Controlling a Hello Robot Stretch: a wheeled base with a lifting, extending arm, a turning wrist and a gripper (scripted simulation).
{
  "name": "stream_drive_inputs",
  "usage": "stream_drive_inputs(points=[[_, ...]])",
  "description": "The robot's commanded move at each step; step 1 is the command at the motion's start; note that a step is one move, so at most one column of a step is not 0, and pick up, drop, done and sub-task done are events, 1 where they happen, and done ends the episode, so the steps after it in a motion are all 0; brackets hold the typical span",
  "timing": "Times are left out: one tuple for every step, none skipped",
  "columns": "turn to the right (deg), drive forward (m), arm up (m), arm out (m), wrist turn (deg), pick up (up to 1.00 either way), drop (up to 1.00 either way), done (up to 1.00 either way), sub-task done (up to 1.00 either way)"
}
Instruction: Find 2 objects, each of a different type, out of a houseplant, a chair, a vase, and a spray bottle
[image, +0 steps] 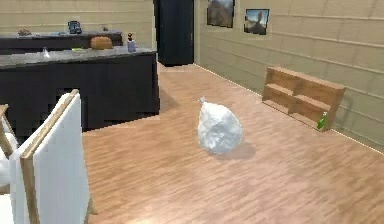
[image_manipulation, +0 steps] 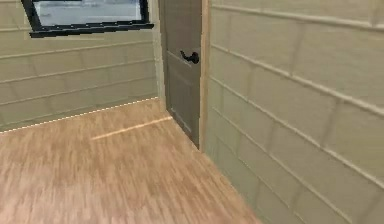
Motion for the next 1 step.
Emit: stream_drive_inputs(points=[[0.0, 0.55, 0.00, 0.00, 0.0, 0.00, 0.00, 0.00, 0.00]])
